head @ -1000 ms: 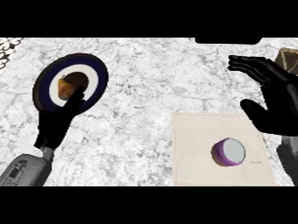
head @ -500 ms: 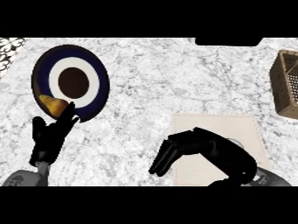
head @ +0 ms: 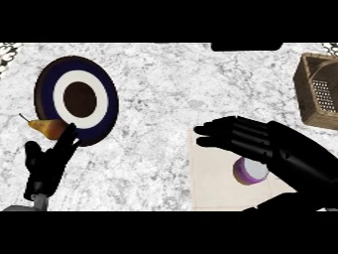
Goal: Pick the can from the placemat and place it in the basket
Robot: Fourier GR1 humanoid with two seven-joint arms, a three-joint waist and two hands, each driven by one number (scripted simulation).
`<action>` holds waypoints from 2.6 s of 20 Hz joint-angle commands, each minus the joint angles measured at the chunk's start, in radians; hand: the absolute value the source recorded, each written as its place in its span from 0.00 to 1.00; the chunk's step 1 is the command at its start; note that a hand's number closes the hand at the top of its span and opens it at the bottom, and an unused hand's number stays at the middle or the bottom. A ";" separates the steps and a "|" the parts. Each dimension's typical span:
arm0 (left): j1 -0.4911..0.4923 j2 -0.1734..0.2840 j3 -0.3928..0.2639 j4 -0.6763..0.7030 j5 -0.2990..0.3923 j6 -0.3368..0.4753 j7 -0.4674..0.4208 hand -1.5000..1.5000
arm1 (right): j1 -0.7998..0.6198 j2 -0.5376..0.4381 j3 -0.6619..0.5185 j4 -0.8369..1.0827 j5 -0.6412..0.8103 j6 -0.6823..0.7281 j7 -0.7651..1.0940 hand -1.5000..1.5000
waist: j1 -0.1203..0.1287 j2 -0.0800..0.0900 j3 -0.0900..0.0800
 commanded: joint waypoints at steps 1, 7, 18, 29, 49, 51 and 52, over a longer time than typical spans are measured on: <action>0.074 0.005 -0.027 0.045 -0.007 0.002 0.063 0.50 | -0.094 -0.177 -0.102 -0.076 0.021 0.113 0.088 0.00 | -0.006 0.012 -0.010; 0.081 0.010 -0.026 0.000 -0.007 0.003 0.086 0.50 | -0.262 -0.355 -0.226 -0.023 -0.194 0.369 0.176 0.00 | 0.018 0.017 -0.011; 0.088 -0.007 -0.033 -0.020 -0.030 0.011 0.109 0.50 | -0.339 -0.552 -0.290 0.122 -0.299 0.732 0.103 0.00 | 0.028 0.026 -0.008; 0.146 -0.009 -0.003 -0.038 -0.036 -0.011 0.078 0.50 | -0.201 -0.448 -0.329 0.091 -0.221 0.697 0.061 0.00 | 0.020 0.023 -0.007; 0.164 -0.035 0.012 -0.069 -0.058 -0.031 0.110 0.50 | 0.062 -0.217 -0.087 0.059 0.345 0.506 -0.125 0.00 | 0.018 0.024 -0.005; 0.109 -0.039 0.006 -0.045 -0.072 -0.033 0.142 0.50 | -0.024 -0.189 -0.086 0.129 0.349 0.534 -0.116 0.00 | 0.023 0.026 -0.007; 0.080 -0.056 0.002 -0.034 -0.085 -0.008 0.159 0.50 | 0.051 -0.146 -0.021 0.114 0.423 0.457 -0.125 0.00 | 0.017 0.027 -0.006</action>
